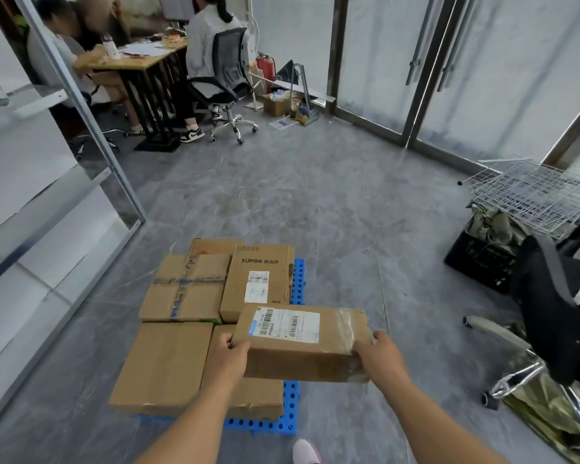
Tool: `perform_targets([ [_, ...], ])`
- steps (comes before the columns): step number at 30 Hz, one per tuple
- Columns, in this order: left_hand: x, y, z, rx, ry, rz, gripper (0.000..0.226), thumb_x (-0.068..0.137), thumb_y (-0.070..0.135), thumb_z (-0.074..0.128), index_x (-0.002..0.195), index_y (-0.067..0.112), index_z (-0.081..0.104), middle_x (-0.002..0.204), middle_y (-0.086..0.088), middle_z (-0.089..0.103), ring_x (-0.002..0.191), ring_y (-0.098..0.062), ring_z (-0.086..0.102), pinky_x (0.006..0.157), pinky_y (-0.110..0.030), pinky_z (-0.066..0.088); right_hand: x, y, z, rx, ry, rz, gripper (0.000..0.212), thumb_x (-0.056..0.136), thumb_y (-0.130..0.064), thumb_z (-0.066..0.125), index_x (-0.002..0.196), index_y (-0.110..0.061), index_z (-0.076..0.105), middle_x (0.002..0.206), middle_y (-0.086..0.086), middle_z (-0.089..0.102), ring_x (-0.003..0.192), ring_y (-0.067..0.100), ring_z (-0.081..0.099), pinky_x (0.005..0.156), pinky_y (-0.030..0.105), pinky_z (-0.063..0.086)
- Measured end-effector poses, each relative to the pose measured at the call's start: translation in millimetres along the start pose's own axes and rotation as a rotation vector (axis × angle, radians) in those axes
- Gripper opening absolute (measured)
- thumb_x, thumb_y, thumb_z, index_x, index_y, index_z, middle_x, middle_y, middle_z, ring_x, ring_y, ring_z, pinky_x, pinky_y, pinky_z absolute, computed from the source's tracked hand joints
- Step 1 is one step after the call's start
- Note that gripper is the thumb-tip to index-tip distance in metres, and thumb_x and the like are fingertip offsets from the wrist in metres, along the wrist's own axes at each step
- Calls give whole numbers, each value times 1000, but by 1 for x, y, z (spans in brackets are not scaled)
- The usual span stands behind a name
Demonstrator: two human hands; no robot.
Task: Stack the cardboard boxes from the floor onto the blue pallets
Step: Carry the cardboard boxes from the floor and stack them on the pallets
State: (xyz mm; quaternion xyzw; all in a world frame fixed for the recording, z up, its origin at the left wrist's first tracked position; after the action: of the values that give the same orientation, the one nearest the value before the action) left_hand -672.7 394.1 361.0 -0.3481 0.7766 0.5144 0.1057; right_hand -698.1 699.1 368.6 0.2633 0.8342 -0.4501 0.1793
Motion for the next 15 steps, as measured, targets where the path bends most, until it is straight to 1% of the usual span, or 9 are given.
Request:
perform_targets([
  [2, 20, 20, 10, -15, 9, 6, 17, 89, 23, 50, 106, 20, 48, 87, 3, 57, 76, -14, 55, 59, -27, 41, 24, -16, -8, -23, -5, -12, 29, 85, -24, 51, 110, -10, 49, 93, 6, 59, 82, 23, 60, 65, 33, 48],
  [4, 38, 40, 24, -28, -3, 0, 21, 89, 23, 50, 110, 19, 47, 90, 0, 58, 79, -16, 56, 58, -27, 41, 46, -33, -20, -70, 0, -18, 28, 85, -25, 50, 110, -12, 52, 94, 6, 59, 80, 21, 59, 59, 30, 45],
  [7, 63, 70, 50, -33, -38, -4, 24, 89, 23, 51, 113, 18, 48, 94, 1, 59, 83, -17, 58, 59, -28, 42, 79, -54, -42, -138, 15, -22, 28, 85, -23, 51, 111, -12, 54, 88, 3, 58, 74, 17, 56, 55, 27, 42],
  [8, 72, 81, 59, -35, -48, 6, 25, 89, 22, 51, 113, 18, 48, 95, 1, 59, 85, -18, 59, 62, -30, 45, 92, -60, -49, -161, 22, -32, 29, 86, -22, 51, 112, -11, 54, 89, 3, 58, 74, 16, 55, 55, 27, 41],
  [10, 90, 103, 75, -50, -56, 16, 28, 89, 22, 51, 116, 16, 48, 97, 0, 59, 88, -20, 59, 69, -33, 48, 119, -76, -63, -178, 44, -56, 30, 87, -21, 51, 114, -10, 54, 93, 5, 57, 77, 19, 56, 59, 29, 43],
  [11, 99, 111, 82, -46, -58, 11, 30, 89, 22, 50, 118, 16, 48, 99, 0, 59, 88, -19, 59, 67, -31, 46, 131, -83, -69, -178, 54, -63, 30, 87, -20, 51, 114, -8, 54, 93, 5, 57, 79, 20, 56, 61, 30, 44],
  [13, 112, 126, 93, -2, -64, 3, 35, 90, 24, 49, 124, 18, 46, 103, -1, 59, 85, -18, 58, 61, -28, 41, 150, -90, -76, -175, 64, -60, 33, 87, -20, 51, 118, -9, 53, 92, 4, 56, 76, 18, 54, 58, 30, 42],
  [14, 119, 132, 99, 23, -68, 9, 37, 91, 25, 48, 127, 20, 45, 107, -1, 59, 86, -18, 58, 61, -27, 40, 159, -92, -78, -170, 61, -59, 36, 88, -20, 51, 122, -10, 52, 92, 3, 55, 74, 16, 53, 56, 28, 40],
  [15, 127, 137, 103, 46, -70, 11, 40, 91, 27, 47, 130, 22, 43, 114, -2, 58, 89, -19, 57, 65, -28, 41, 170, -93, -79, -165, 53, -59, 38, 88, -21, 51, 125, -10, 51, 94, 3, 56, 74, 15, 53, 55, 28, 39],
])
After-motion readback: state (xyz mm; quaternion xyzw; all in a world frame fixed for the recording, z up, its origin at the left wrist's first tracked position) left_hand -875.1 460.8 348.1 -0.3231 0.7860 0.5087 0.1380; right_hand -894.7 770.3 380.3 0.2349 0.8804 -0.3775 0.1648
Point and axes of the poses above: each hand's wrist, its own x-axis towards the middle knuckle, its own z-axis out of the palm, y = z × x, the point moved 9 cm from there along x, towards the middle knuckle
